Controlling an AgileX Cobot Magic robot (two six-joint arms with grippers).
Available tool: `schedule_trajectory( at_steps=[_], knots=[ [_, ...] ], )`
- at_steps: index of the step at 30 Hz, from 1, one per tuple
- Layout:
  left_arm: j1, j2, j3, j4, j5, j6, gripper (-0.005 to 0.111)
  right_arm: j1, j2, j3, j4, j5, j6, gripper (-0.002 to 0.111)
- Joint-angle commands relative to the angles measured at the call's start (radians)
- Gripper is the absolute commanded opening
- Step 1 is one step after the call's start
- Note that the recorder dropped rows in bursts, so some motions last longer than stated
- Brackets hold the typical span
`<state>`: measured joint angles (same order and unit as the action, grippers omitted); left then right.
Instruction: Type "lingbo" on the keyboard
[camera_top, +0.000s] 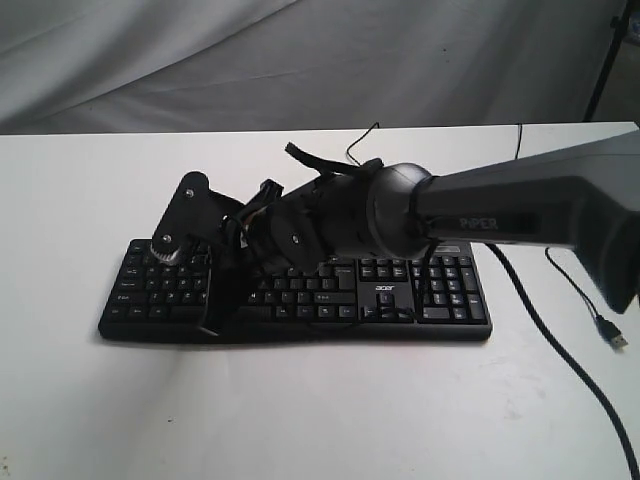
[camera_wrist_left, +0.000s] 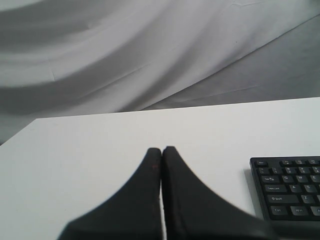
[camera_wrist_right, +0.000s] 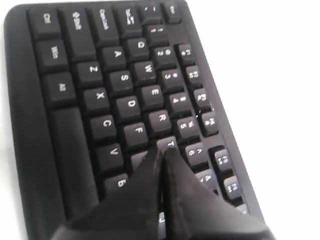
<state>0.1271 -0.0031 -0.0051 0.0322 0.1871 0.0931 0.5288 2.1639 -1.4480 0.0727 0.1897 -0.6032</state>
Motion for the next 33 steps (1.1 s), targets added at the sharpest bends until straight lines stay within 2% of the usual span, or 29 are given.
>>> schedule_trajectory(
  at_steps=[1, 12, 33],
  knots=[
    [-0.004, 0.003, 0.005, -0.001, -0.004, -0.003, 0.001, -0.001, 0.017, -0.048, -0.011, 0.013, -0.002, 0.000],
    [-0.004, 0.003, 0.005, -0.001, -0.004, -0.003, 0.001, 0.011, 0.069, -0.055, 0.005, -0.063, -0.002, 0.000],
    [-0.004, 0.003, 0.005, -0.001, -0.004, -0.003, 0.001, 0.009, 0.095, -0.055, 0.016, -0.061, -0.002, 0.000]
  ],
)
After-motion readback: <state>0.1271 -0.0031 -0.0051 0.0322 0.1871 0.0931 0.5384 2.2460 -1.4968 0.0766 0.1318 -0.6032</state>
